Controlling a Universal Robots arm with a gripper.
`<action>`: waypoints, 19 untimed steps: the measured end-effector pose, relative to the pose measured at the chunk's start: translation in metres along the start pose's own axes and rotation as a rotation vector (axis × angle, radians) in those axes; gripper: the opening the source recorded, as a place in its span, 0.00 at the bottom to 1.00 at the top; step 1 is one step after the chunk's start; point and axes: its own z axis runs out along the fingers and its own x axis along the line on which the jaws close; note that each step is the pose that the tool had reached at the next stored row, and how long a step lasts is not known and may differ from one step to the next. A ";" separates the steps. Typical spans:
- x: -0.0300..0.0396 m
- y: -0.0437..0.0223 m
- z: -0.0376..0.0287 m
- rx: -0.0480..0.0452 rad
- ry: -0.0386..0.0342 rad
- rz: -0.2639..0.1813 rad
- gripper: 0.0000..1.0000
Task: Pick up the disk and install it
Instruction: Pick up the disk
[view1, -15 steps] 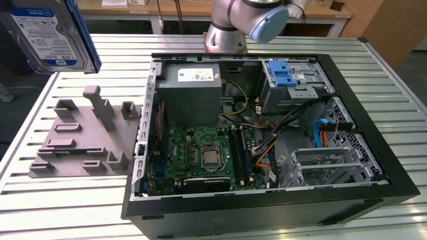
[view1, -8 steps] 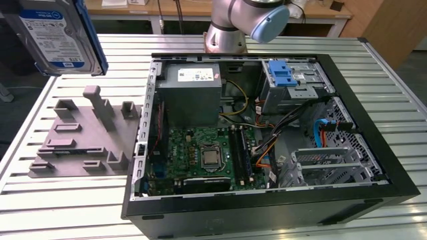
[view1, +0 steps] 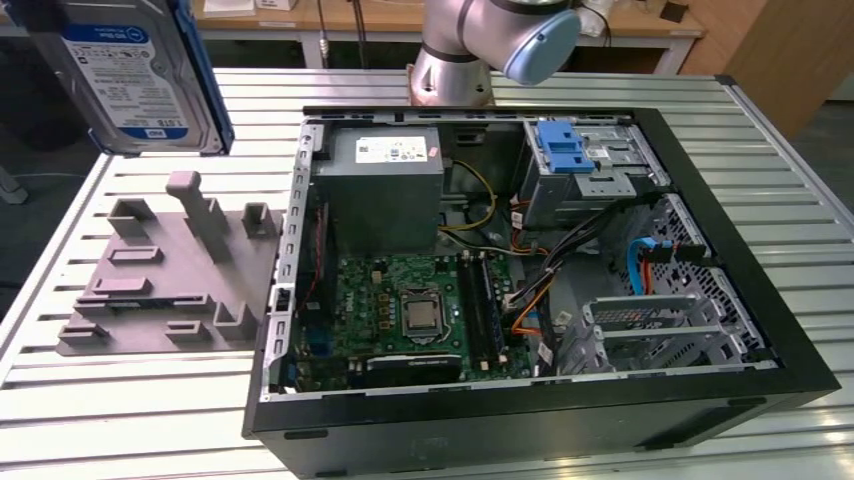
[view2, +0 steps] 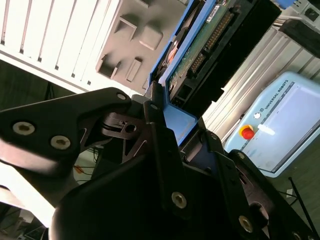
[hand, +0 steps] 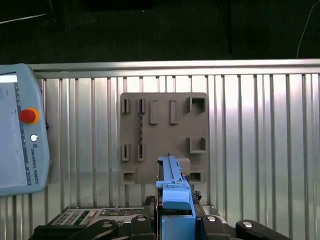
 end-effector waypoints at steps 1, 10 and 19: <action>0.0006 -0.0024 0.0000 0.0000 0.0001 0.000 0.36; 0.0033 -0.0207 0.0000 -0.0002 0.0001 0.000 0.36; 0.0035 -0.0383 0.0001 -0.0001 -0.0001 0.000 0.36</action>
